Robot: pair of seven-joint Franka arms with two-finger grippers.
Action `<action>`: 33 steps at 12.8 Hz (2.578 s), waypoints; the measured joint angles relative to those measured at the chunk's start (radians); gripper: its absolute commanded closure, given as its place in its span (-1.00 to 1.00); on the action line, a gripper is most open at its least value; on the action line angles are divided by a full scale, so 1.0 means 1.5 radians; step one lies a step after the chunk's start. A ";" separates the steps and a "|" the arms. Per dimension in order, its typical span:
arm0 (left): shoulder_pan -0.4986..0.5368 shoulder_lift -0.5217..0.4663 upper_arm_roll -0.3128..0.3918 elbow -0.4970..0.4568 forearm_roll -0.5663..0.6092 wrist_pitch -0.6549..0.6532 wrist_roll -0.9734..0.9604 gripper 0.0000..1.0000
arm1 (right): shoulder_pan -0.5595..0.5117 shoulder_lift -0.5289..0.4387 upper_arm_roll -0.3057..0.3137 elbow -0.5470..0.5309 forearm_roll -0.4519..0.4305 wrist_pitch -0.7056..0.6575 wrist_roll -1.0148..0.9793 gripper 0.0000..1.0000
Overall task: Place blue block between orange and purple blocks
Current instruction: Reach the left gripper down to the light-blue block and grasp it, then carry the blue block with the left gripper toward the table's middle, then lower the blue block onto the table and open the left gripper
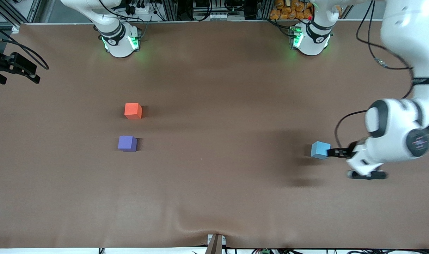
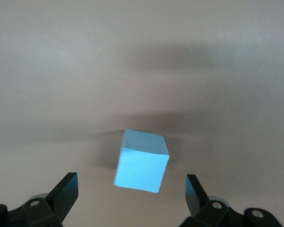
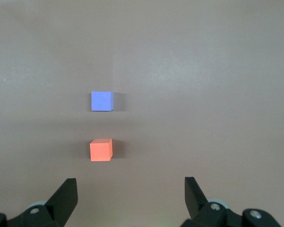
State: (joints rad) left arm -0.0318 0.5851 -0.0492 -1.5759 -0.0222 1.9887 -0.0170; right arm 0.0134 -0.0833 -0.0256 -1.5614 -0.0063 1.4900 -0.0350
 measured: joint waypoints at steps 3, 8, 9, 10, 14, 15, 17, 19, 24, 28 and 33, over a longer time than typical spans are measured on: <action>-0.026 0.046 0.000 -0.016 0.065 0.022 0.000 -1.00 | 0.000 0.000 0.000 0.000 0.000 0.000 0.000 -1.00; -0.026 0.078 0.001 -0.019 0.075 0.030 0.000 0.52 | 0.000 0.000 0.000 0.000 0.000 0.000 0.000 -1.00; -0.026 0.079 0.001 -0.020 0.075 0.030 0.000 0.85 | 0.000 0.000 0.000 0.000 0.000 0.000 0.000 -1.00; -0.027 0.079 0.001 -0.020 0.075 0.030 0.000 0.95 | 0.000 0.000 0.000 0.000 0.000 0.000 0.000 -1.00; -0.043 0.073 -0.003 -0.013 0.075 0.034 -0.001 0.99 | 0.000 0.000 0.000 0.000 0.000 0.000 0.000 -1.00; -0.062 0.064 -0.006 -0.011 0.075 0.034 -0.013 0.99 | 0.000 0.000 0.000 0.000 0.000 0.000 0.000 -1.00; -0.124 0.037 -0.012 -0.009 0.074 0.031 -0.083 0.98 | 0.000 0.000 0.000 0.000 0.000 0.000 0.000 -1.00; -0.194 0.017 -0.037 -0.004 0.054 0.028 -0.182 0.98 | 0.000 0.000 0.000 0.000 0.000 0.000 0.000 -1.00; -0.361 0.056 -0.082 0.050 -0.002 0.031 -0.382 0.94 | 0.000 0.001 0.000 0.000 0.000 0.000 0.000 -1.00; -0.464 0.138 -0.079 0.120 -0.003 0.066 -0.467 0.75 | 0.000 0.001 0.000 0.000 0.000 0.000 0.000 -1.00; -0.500 0.169 -0.072 0.129 -0.001 0.112 -0.472 -1.00 | 0.000 0.002 0.000 0.000 0.000 0.000 0.000 -1.00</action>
State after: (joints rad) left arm -0.7818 0.8388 -0.1577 -1.3818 -0.0236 2.1562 -0.7256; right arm 0.0131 -0.0800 -0.0257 -1.5617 -0.0063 1.4894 -0.0350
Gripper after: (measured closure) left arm 0.269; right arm 0.000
